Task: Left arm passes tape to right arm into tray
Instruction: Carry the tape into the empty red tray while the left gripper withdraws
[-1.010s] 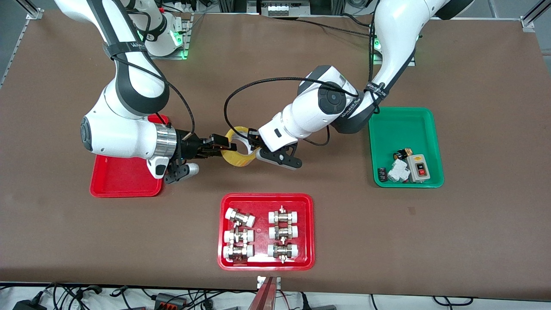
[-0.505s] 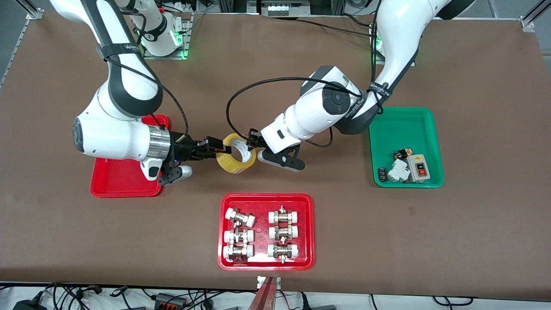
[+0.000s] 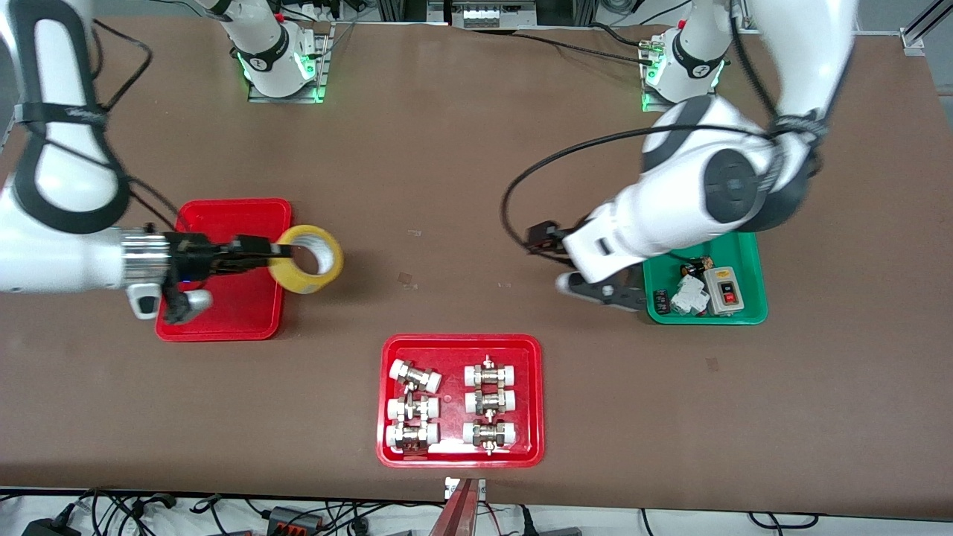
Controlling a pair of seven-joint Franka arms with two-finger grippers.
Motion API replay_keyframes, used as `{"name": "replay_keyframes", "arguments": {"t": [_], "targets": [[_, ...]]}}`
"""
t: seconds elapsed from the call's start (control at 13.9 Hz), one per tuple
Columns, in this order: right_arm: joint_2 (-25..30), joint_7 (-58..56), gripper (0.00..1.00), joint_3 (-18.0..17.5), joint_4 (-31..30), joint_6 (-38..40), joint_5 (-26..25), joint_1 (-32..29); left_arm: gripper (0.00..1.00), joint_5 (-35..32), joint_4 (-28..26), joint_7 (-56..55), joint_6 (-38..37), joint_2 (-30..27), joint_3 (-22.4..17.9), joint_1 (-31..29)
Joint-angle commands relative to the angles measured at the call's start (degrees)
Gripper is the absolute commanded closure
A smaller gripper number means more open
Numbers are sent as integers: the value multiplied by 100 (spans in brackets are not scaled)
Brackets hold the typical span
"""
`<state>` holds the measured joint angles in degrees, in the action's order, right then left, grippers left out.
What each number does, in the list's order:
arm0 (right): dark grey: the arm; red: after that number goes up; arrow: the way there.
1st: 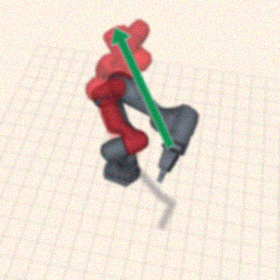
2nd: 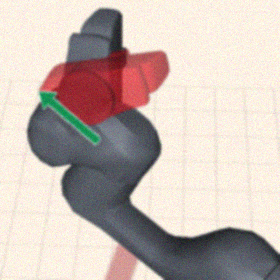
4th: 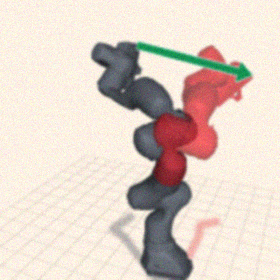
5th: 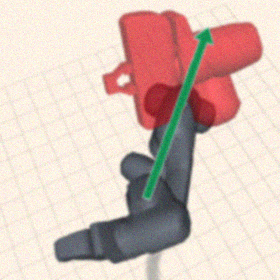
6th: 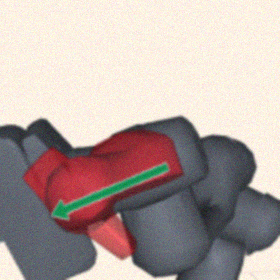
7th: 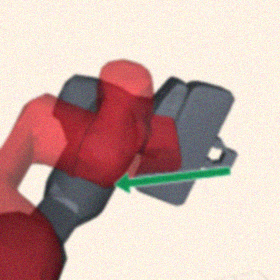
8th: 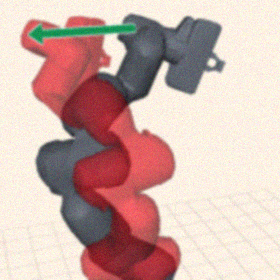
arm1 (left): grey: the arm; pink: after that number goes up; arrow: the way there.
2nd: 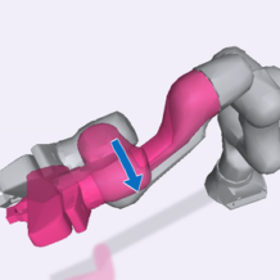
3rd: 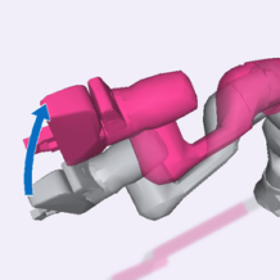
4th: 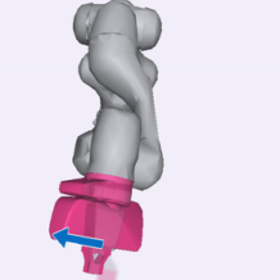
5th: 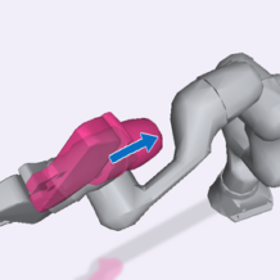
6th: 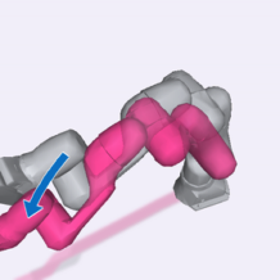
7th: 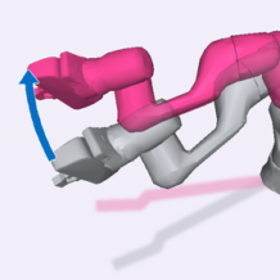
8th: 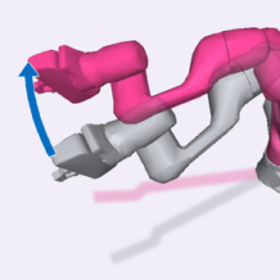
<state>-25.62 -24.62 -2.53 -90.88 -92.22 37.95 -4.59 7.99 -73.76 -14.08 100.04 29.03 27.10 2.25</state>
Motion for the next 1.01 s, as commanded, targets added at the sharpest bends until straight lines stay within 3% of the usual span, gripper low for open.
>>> {"name": "replay_keyframes", "arguments": {"t": [0.0, 0.51, 0.87, 0.94], "targets": [[-206, -717, 100, -98, -8, 274, -488, -427, 0, -105, -86, 799, -615, -327, 15, -514], [-1102, -2538, 100, -98, -17, 301, -1008, -1307, 0, -1063, -42, 933, -2172, -706, 32, -1323], [-1437, -3083, 100, -98, 0, 195, -1219, -1457, 0, -1369, 546, 925, -2990, -768, -12, -1745], [-1463, -3093, 91, -98, 9, 152, -1341, -1457, 0, -1440, 686, 916, -2982, -750, -30, -1789]]}}
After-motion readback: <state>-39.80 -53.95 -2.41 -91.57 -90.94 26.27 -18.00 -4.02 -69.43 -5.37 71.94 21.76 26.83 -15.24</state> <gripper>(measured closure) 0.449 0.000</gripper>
